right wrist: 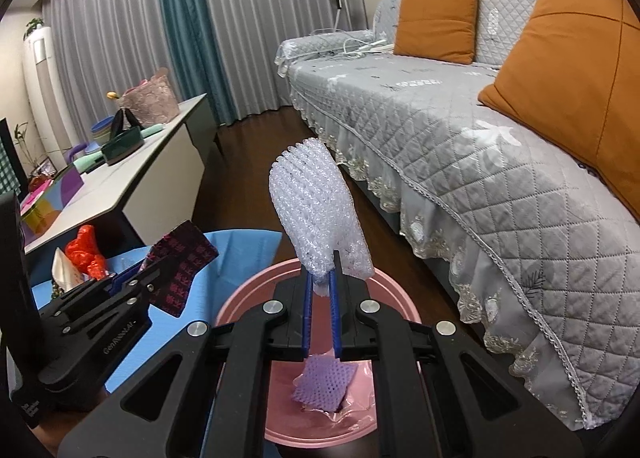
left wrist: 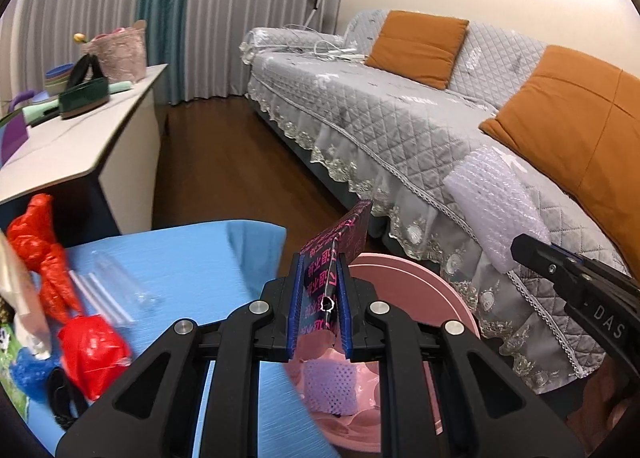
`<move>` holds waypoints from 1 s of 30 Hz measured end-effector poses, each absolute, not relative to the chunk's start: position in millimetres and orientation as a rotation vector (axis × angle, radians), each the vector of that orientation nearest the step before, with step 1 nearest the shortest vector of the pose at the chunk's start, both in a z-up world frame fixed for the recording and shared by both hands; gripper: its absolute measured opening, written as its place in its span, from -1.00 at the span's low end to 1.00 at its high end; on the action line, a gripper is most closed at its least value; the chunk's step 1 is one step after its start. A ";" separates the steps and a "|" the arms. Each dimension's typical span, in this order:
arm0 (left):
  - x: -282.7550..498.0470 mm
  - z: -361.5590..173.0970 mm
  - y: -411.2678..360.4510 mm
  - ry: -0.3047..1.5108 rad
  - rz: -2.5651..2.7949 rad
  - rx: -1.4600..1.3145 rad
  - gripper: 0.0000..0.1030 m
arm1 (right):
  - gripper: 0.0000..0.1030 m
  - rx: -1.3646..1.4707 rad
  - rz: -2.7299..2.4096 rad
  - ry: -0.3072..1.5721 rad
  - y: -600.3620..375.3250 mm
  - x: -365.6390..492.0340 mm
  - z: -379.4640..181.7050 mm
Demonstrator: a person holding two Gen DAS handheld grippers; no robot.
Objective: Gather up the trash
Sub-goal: 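Carry the card and foam sleeve to the pink bin and release both, then grasp the camouflage cloth with the left tool while the right tool grasps the red plastic bag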
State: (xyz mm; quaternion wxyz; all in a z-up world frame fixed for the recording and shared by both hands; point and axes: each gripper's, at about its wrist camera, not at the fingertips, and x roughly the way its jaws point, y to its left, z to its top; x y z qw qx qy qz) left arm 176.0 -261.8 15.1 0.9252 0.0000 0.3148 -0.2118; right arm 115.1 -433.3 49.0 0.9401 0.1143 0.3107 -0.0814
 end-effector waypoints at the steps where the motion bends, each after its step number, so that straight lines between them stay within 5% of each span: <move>1: 176.3 14.2 -264.3 0.648 -0.440 0.002 -0.69 | -0.84 0.239 -0.172 0.640 -436.0 115.6 46.8; 6: 179.2 9.0 -275.8 0.683 -0.478 0.008 -0.58 | -0.64 0.262 -0.192 0.692 -444.8 121.1 36.3; 8: 178.5 7.7 -275.9 0.695 -0.477 0.016 -0.14 | -0.33 0.280 -0.204 0.697 -448.4 120.9 34.4; 11: 176.7 8.0 -270.2 0.698 -0.467 0.011 -0.08 | -0.10 0.284 -0.223 0.689 -451.0 119.5 36.2; 15: 172.3 12.4 -255.2 0.698 -0.448 -0.011 -0.07 | -0.01 0.263 -0.231 0.680 -446.5 119.1 38.3; 23: 151.8 39.1 -221.0 0.624 -0.389 -0.013 0.47 | 0.19 0.255 -0.204 0.642 -429.8 116.8 46.7; 30: 126.9 55.4 -172.1 0.585 -0.345 -0.041 0.52 | 0.19 0.216 -0.113 0.592 -391.2 112.2 59.6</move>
